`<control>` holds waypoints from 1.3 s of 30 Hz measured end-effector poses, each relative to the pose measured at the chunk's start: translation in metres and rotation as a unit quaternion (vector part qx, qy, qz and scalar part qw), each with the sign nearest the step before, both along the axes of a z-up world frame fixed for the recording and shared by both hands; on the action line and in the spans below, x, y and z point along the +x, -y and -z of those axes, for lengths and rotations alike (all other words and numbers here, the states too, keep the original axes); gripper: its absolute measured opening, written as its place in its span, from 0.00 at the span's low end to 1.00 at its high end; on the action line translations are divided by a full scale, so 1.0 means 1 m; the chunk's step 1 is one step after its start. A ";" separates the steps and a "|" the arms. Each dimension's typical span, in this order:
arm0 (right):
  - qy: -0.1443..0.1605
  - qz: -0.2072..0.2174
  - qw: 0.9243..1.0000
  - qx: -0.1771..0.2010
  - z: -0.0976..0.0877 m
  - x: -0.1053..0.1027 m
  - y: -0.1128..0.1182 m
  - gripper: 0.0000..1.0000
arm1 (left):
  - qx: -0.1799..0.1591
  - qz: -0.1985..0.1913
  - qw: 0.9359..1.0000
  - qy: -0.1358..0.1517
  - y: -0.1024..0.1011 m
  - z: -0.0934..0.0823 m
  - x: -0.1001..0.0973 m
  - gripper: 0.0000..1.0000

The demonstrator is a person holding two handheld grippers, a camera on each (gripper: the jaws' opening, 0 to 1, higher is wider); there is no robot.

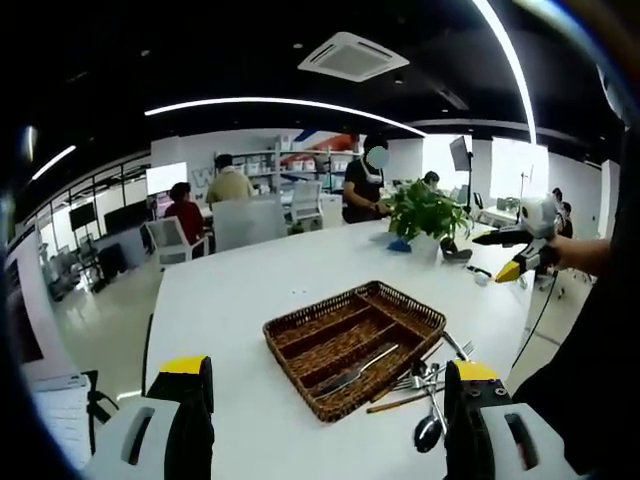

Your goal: Arrange the knives, forks, and spoons in their matching storage slots by inserting each utensil handle-first until every utensil is classified and aligned in the correct compartment

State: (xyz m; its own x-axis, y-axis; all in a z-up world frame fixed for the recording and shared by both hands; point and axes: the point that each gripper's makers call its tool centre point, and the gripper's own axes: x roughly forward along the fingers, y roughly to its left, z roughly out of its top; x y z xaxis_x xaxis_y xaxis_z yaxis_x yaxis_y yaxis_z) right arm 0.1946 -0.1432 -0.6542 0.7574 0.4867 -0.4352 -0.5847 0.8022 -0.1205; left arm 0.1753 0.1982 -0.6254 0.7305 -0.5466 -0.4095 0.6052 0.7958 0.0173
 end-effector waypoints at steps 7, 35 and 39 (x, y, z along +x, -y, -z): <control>0.001 -0.003 1.000 -0.003 0.000 0.001 -0.003 0.99 | 0.020 0.011 1.000 0.012 -0.001 -0.004 0.000 1.00; -0.010 -0.005 1.000 0.007 0.005 -0.003 -0.009 0.99 | 0.079 -0.006 0.997 0.021 -0.014 0.002 0.007 1.00; -0.013 -0.009 1.000 0.008 0.008 -0.003 -0.012 0.99 | 0.070 -0.004 0.997 0.022 -0.014 0.000 0.005 1.00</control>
State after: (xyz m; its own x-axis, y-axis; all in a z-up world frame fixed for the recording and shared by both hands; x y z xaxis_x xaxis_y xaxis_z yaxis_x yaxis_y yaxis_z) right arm 0.1912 -0.1312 -0.6626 0.7374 0.5070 -0.4462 -0.6017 0.7933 -0.0931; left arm 0.1807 0.2125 -0.6259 0.7539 -0.4803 -0.4483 0.5946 0.7891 0.1544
